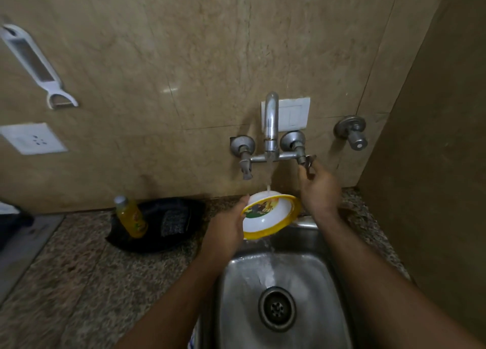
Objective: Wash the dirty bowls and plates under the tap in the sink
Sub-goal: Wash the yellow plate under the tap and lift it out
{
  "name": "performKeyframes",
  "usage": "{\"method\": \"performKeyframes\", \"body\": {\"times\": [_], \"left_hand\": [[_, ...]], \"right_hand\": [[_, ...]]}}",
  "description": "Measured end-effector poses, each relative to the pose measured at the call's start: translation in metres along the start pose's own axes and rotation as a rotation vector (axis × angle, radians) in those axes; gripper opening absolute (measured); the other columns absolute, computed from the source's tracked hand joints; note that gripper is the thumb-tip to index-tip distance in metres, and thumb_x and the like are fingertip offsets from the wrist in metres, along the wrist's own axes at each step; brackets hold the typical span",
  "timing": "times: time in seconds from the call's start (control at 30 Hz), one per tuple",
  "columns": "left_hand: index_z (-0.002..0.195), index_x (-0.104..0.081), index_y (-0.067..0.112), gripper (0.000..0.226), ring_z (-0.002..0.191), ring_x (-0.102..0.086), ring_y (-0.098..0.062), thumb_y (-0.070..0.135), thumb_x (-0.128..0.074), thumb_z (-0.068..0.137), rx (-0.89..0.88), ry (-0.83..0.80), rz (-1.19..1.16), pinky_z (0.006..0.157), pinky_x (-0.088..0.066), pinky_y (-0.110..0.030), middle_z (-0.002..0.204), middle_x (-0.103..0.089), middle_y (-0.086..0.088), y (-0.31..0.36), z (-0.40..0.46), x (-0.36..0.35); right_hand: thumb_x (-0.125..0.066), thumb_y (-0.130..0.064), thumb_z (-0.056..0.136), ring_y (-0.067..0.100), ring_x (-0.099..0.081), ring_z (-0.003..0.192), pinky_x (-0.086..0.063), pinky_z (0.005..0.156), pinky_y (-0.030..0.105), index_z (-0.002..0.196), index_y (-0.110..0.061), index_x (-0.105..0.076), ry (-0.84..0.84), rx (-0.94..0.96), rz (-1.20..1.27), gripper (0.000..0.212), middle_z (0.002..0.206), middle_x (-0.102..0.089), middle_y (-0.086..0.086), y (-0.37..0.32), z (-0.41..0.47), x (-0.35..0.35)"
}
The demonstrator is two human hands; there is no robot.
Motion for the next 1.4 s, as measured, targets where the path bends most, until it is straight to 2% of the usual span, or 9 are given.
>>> {"method": "performKeyframes", "body": {"times": [0.17,0.3,0.43,0.53,0.63,0.8,0.93,1.17,1.4], "left_hand": [[0.149,-0.039,0.034,0.052,0.101,-0.064,-0.029,0.019,-0.047,0.1,-0.02,0.007,0.021,0.081,-0.047,-0.032,0.115,-0.069,-0.013,-0.002,-0.019,0.012],[0.149,-0.037,0.036,0.052,0.101,-0.065,-0.029,0.022,-0.046,0.1,-0.004,0.013,0.058,0.083,-0.051,-0.033,0.117,-0.069,-0.012,0.0,-0.028,0.024],[0.146,-0.042,0.035,0.051,0.104,-0.065,-0.028,0.018,-0.047,0.099,-0.048,0.073,0.059,0.085,-0.05,-0.034,0.116,-0.07,-0.01,0.007,-0.038,0.042],[0.142,-0.049,0.036,0.049,0.103,-0.066,-0.027,0.015,-0.05,0.097,-0.067,0.089,0.036,0.085,-0.052,-0.034,0.113,-0.072,-0.009,0.007,-0.045,0.055],[0.136,-0.054,0.038,0.044,0.101,-0.066,-0.027,0.018,-0.05,0.097,-0.102,0.083,-0.008,0.083,-0.053,-0.036,0.109,-0.073,-0.008,0.006,-0.057,0.067],[0.136,-0.055,0.032,0.042,0.106,-0.065,-0.021,0.023,-0.058,0.095,-0.145,0.062,-0.121,0.083,-0.049,-0.029,0.115,-0.072,-0.002,-0.012,-0.069,0.092],[0.14,-0.05,0.031,0.054,0.109,-0.065,-0.02,0.026,-0.066,0.089,-0.158,-0.056,-0.103,0.089,-0.052,-0.032,0.118,-0.071,0.0,-0.027,-0.079,0.096],[0.118,-0.067,0.023,0.03,0.102,-0.066,-0.025,0.023,-0.065,0.089,-0.223,0.064,-0.09,0.08,-0.051,-0.034,0.107,-0.073,-0.003,-0.017,-0.089,0.116],[0.123,-0.066,0.028,0.034,0.098,-0.067,-0.02,0.023,-0.062,0.09,-0.269,0.068,-0.092,0.081,-0.053,-0.032,0.105,-0.075,0.003,0.018,-0.09,0.13]], "right_hand": [[-0.059,-0.028,0.095,0.036,-0.064,0.081,-0.033,0.062,0.029,0.1,-0.016,-0.068,-0.027,0.054,-0.063,0.016,0.084,-0.07,0.013,-0.002,-0.001,0.001],[-0.051,-0.036,0.099,0.036,-0.064,0.098,-0.04,0.071,0.033,0.128,-0.02,-0.054,-0.24,0.038,-0.14,0.033,0.101,-0.069,0.012,-0.002,-0.015,0.003],[-0.051,-0.042,0.099,0.023,-0.059,0.118,-0.044,0.097,0.036,0.137,-0.034,-0.051,-0.488,0.051,0.145,0.039,0.124,-0.065,-0.003,0.001,-0.074,0.004],[-0.066,-0.036,0.092,0.006,-0.062,0.108,-0.053,0.094,0.036,0.124,-0.04,-0.059,-0.614,0.074,0.274,0.033,0.116,-0.068,-0.014,0.01,-0.111,0.0],[-0.068,-0.016,0.089,0.007,-0.064,0.099,-0.053,0.082,0.029,0.118,-0.032,-0.061,-0.494,0.078,0.187,0.034,0.103,-0.068,-0.015,0.012,-0.129,0.006],[-0.062,-0.01,0.092,-0.005,-0.057,0.07,-0.034,0.057,0.007,0.089,-0.034,-0.063,-0.302,0.194,0.08,0.024,0.073,-0.06,-0.02,-0.018,-0.149,0.03],[-0.063,0.004,0.083,0.003,-0.062,0.073,-0.038,0.059,0.011,0.092,-0.024,-0.07,-0.125,0.252,0.068,0.029,0.079,-0.07,-0.01,-0.039,-0.162,0.048],[-0.064,0.002,0.086,0.017,-0.069,0.085,-0.045,0.07,0.02,0.113,-0.022,-0.072,-0.009,0.357,0.03,0.037,0.095,-0.077,0.0,-0.058,-0.18,0.074],[-0.063,0.0,0.086,0.017,-0.07,0.089,-0.051,0.076,0.026,0.118,-0.025,-0.07,0.017,0.378,0.032,0.041,0.101,-0.076,-0.002,-0.056,-0.17,0.096]]}}
Point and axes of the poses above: each hand's wrist, its own z-axis towards the middle knuckle, its own x-axis out of the back of the hand, y = z × x, the point moved 6 cm from there along z, towards the middle knuckle
